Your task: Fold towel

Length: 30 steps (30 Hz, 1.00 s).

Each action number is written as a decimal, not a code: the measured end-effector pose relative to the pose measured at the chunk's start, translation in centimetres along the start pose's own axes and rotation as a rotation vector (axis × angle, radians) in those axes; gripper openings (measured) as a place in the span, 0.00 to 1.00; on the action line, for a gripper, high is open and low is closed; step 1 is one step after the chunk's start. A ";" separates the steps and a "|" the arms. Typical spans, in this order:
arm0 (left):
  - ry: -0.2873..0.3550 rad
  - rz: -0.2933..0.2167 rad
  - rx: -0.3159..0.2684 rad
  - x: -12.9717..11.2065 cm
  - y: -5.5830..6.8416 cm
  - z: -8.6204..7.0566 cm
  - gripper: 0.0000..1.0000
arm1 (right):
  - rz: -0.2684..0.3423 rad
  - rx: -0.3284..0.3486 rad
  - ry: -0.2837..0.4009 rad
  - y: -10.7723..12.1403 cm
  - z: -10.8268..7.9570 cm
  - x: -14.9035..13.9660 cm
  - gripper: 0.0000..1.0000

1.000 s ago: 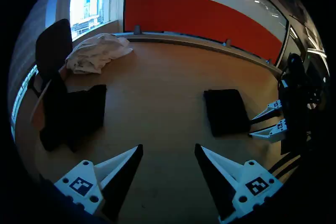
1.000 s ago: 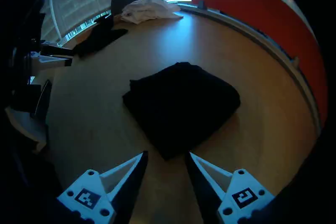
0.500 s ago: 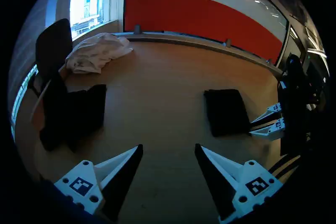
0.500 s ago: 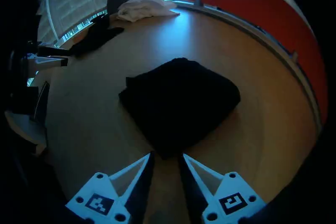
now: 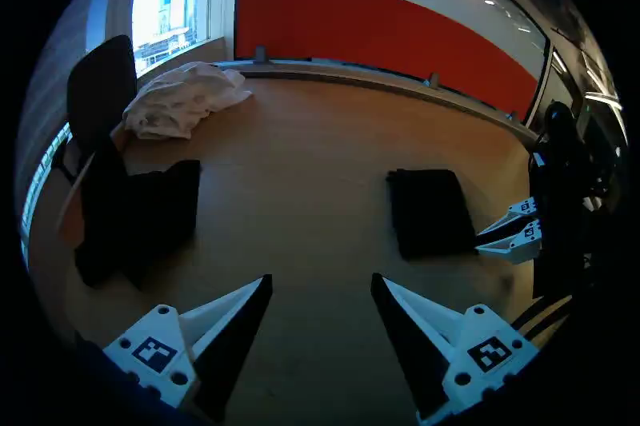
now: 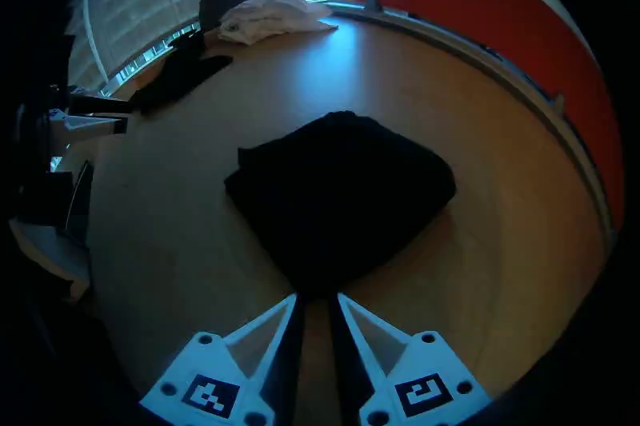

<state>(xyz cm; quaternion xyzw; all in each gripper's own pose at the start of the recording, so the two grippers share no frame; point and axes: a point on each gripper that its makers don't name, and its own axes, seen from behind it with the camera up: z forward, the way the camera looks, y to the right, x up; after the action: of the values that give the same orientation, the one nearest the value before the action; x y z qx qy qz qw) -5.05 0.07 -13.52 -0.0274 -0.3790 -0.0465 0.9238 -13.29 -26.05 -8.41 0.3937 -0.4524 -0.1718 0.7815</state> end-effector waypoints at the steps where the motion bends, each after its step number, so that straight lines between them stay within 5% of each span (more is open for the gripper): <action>1: 0.000 0.000 0.000 0.0 0.0 0.0 0.91 | 0.002 -0.002 0.000 0.0 0.0 0.0 0.20; 7: 0.002 0.000 -0.002 0.1 0.1 0.0 0.91 | 0.023 -0.021 0.012 0.2 -0.1 0.3 0.10; 21: 0.005 0.001 -0.008 0.2 0.2 0.0 0.91 | 0.012 -0.035 0.049 0.7 -1.2 1.5 0.10; 30: 0.014 0.003 -0.014 0.6 0.2 -0.1 0.91 | -0.029 -0.049 0.131 1.3 -3.7 5.4 0.09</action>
<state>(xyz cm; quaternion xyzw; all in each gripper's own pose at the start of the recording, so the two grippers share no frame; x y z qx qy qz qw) -4.55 0.26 -13.20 -0.0340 -0.3719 -0.0480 0.9264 -7.44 -26.95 -5.32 0.3913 -0.3904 -0.1679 0.8162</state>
